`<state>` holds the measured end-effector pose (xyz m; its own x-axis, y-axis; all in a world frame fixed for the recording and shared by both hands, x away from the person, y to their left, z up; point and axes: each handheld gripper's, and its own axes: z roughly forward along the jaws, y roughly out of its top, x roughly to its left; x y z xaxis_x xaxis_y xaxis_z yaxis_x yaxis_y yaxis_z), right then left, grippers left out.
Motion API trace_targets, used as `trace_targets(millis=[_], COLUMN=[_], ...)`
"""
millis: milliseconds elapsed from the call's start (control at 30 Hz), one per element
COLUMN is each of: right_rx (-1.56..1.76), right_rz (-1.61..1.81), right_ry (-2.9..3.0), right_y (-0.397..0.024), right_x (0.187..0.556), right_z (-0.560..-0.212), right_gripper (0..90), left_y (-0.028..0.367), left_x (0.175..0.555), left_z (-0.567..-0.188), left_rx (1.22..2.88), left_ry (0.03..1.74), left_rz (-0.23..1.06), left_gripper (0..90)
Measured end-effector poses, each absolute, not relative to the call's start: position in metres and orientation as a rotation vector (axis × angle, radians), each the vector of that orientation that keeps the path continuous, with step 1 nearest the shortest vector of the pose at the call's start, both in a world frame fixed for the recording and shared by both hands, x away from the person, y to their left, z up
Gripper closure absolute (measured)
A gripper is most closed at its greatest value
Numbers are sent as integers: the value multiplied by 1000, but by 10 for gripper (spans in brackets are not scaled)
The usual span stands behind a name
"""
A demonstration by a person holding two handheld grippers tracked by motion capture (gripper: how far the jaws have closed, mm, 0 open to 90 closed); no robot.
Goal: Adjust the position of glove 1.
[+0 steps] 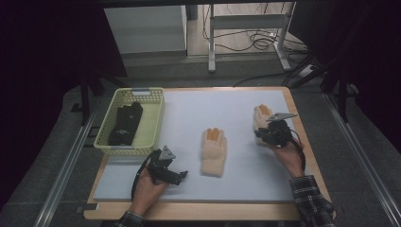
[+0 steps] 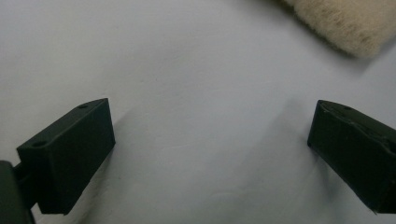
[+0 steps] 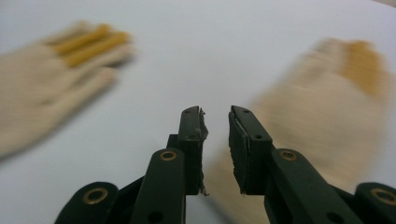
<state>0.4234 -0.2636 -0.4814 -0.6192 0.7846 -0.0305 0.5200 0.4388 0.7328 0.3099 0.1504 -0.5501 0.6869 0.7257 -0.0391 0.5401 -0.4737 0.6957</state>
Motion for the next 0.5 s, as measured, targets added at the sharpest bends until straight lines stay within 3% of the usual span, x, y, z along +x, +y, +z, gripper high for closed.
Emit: trace_targets(millis=[300, 500], right_rx=[1320, 1363], right_rz=[913, 913], right_ry=[2186, 2190], right_y=[-314, -313], right_x=[450, 459], right_z=[-488, -500], right_gripper=[738, 624], left_y=[151, 151], left_x=[310, 310], left_z=[-550, -550], left_rx=[2198, 2198], left_ry=[963, 963], left_rz=[341, 342], left_gripper=[8, 8])
